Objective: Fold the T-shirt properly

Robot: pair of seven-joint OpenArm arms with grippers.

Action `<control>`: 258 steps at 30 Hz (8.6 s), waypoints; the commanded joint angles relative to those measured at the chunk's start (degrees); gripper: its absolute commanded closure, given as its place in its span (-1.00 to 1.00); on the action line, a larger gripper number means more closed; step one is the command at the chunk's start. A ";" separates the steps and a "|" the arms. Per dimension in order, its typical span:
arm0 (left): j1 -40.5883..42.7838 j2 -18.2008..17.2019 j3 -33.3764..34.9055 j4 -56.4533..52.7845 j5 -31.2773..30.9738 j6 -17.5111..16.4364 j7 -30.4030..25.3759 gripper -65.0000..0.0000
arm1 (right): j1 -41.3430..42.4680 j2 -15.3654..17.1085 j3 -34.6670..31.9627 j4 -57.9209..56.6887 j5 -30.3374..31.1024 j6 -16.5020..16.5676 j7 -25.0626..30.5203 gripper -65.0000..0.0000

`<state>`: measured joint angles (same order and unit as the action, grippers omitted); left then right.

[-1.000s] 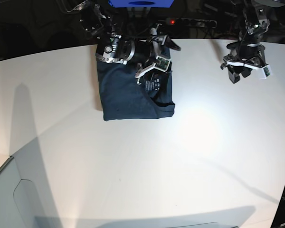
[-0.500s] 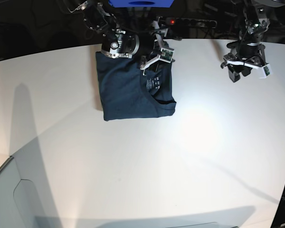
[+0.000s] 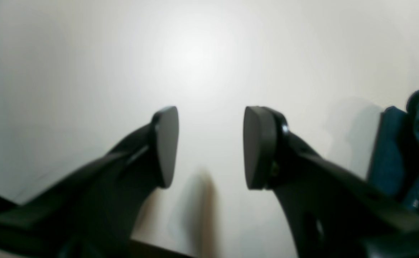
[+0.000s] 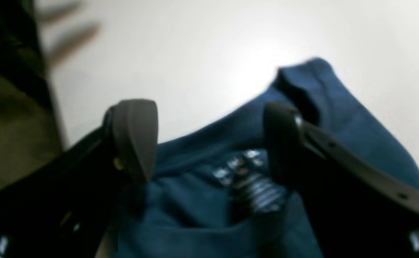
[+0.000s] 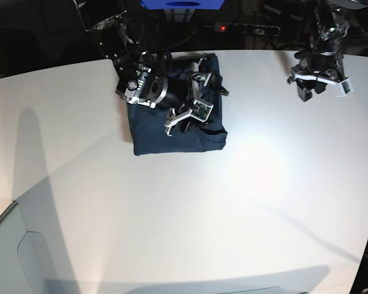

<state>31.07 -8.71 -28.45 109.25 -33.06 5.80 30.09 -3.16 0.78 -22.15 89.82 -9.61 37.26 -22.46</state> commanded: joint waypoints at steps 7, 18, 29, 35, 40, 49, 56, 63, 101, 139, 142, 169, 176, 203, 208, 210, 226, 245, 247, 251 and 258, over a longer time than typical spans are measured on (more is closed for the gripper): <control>0.80 -0.56 -1.31 1.30 -0.39 -0.04 -1.29 0.13 | 1.71 -2.93 -0.40 -6.79 0.86 0.68 1.40 -0.25; 0.36 -0.56 -1.14 1.30 -0.39 -0.04 -1.29 0.13 | 1.18 -4.16 -1.36 -7.32 0.95 0.68 1.49 -0.25; -0.78 0.40 0.36 6.48 -3.03 -0.04 -1.29 0.12 | -5.06 -1.96 13.67 14.84 0.95 0.68 1.32 -0.25; -2.19 0.67 5.99 6.22 -10.85 -0.04 -1.29 0.10 | -9.02 -1.96 24.39 17.65 1.03 0.68 1.32 -0.07; -3.77 0.67 13.72 6.22 -12.35 -0.04 -1.29 -0.21 | -13.15 -1.96 28.53 17.83 1.03 0.77 1.40 0.57; -5.79 1.19 25.85 1.83 -11.91 0.39 -1.73 -0.25 | -17.98 -2.14 29.05 19.41 1.03 0.77 1.40 0.81; -6.15 1.98 27.44 -3.45 -12.17 0.31 -1.73 -0.25 | -19.57 -2.05 29.23 19.59 1.03 0.77 1.40 0.81; -7.38 1.81 29.63 -7.49 -11.91 0.22 -1.56 -0.24 | -20.80 -2.05 28.97 19.50 1.03 0.77 1.40 0.81; -48.17 -11.99 64.89 -32.28 -11.91 -0.92 8.90 1.00 | -22.91 -3.28 47.16 25.04 1.03 0.77 1.14 0.81; -73.75 8.31 85.90 -48.55 28.36 -27.56 10.22 0.42 | -24.40 -9.78 55.08 25.12 0.77 0.59 1.14 0.81; -73.58 6.47 82.47 -43.45 28.36 -27.56 9.96 0.12 | -24.40 -9.78 55.08 25.12 0.77 0.59 1.14 0.81; -29.79 -9.27 8.18 -2.57 27.83 -28.09 16.29 -0.06 | -20.01 -9.52 30.28 16.86 0.60 0.59 1.40 0.82; -27.25 -8.56 3.26 -2.57 27.83 -28.18 16.29 -0.06 | -21.59 -9.35 29.23 13.17 0.60 0.59 1.49 0.83; -23.90 -6.45 3.26 -2.39 27.83 -28.18 16.38 -0.06 | -20.45 -5.66 48.83 19.94 0.95 0.59 9.93 0.82; -22.85 -5.40 3.26 -2.22 27.83 -28.18 16.29 -0.06 | -16.84 -4.95 54.46 14.13 0.86 0.77 9.93 0.82; -22.50 -5.40 3.26 -2.22 27.83 -28.18 16.29 -0.06 | -17.28 -4.34 53.67 12.29 0.95 0.77 9.93 0.82; -19.69 -4.26 -2.54 -2.04 27.74 -28.18 16.82 -0.06 | -20.45 -5.66 54.55 10.44 1.56 0.77 10.37 0.83; -10.28 2.34 -4.12 3.76 27.74 -28.18 16.73 -0.06 | -25.02 -5.22 46.28 10.00 10.27 0.77 10.37 0.83; -9.05 3.13 -4.12 3.76 27.74 -28.18 16.55 -0.06 | -25.02 -4.86 46.28 8.68 10.27 0.77 10.63 0.83; -6.94 5.15 -4.21 3.76 27.74 -28.18 16.38 -0.06 | -25.81 -3.90 46.28 8.86 10.53 0.77 14.94 0.83; -2.10 6.73 -4.21 3.76 26.07 -28.26 16.29 0.39 | -32.67 -4.60 47.78 17.21 10.71 0.59 21.18 0.83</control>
<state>28.64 -1.65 -32.45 111.90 -6.35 -22.59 47.13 -35.38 -3.68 25.52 106.30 0.25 37.30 -2.55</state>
